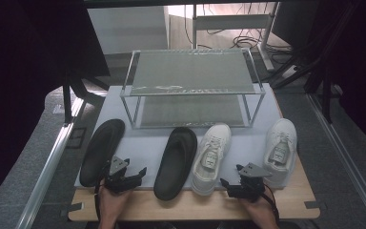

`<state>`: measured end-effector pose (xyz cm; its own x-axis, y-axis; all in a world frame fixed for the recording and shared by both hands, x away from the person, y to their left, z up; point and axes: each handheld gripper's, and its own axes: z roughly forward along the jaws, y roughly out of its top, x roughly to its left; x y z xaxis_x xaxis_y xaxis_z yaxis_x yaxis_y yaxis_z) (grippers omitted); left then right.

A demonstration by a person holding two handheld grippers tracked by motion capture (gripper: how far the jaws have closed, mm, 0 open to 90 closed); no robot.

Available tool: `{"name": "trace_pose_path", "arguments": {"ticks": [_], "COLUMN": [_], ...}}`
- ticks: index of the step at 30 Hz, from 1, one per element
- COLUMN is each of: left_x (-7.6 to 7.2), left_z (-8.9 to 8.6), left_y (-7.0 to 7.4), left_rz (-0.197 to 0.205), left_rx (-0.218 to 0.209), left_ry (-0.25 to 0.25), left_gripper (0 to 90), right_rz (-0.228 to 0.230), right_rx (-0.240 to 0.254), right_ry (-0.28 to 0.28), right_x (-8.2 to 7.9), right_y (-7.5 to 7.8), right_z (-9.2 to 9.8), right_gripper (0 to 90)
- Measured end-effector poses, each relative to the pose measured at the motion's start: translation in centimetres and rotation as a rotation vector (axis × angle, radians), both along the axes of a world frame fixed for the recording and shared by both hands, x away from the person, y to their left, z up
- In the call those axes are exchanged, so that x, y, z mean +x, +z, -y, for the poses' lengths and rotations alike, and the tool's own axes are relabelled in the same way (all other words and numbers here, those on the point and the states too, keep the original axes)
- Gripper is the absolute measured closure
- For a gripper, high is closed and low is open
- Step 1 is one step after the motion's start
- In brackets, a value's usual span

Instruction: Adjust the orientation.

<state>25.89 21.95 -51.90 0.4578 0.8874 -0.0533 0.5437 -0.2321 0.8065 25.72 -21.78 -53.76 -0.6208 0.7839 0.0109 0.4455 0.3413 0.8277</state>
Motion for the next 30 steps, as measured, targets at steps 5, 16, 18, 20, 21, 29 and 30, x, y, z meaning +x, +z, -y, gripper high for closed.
{"name": "trace_pose_path", "arguments": {"ticks": [5,16,18,20,21,29,30], "left_x": [0.0,-0.2,-0.4,-0.5,-0.5,-0.6,-0.5], "left_z": [-0.7,-3.0,-3.7,-3.9,-4.1,-5.9,-6.1], "left_y": [0.6,1.6,1.8,1.8,1.9,2.1,2.2], "left_rz": [-0.010,0.003,0.006,0.008,0.009,0.010,0.008], "left_rx": [-0.029,-0.021,-0.023,-0.021,-0.017,0.009,0.016], "left_ry": [-0.002,0.036,0.049,0.055,0.059,0.103,0.107], "left_gripper": [24.9,28.9,29.3,29.3,29.3,32.7,33.4], "right_rz": [0.000,0.001,0.001,0.001,0.001,0.001,0.001], "right_rx": [0.000,-0.002,-0.002,-0.002,-0.002,-0.002,-0.002], "right_ry": [0.000,0.000,0.000,0.000,0.000,-0.001,0.000], "right_x": [0.0,0.0,0.0,0.0,0.0,0.0,0.0], "right_y": [0.0,0.0,0.0,0.0,0.0,0.0,0.0], "right_z": [0.0,0.0,0.0,0.0,0.0,0.0,0.0], "right_gripper": [17.0,17.0,17.0,17.0,17.0,17.0,17.0]}}
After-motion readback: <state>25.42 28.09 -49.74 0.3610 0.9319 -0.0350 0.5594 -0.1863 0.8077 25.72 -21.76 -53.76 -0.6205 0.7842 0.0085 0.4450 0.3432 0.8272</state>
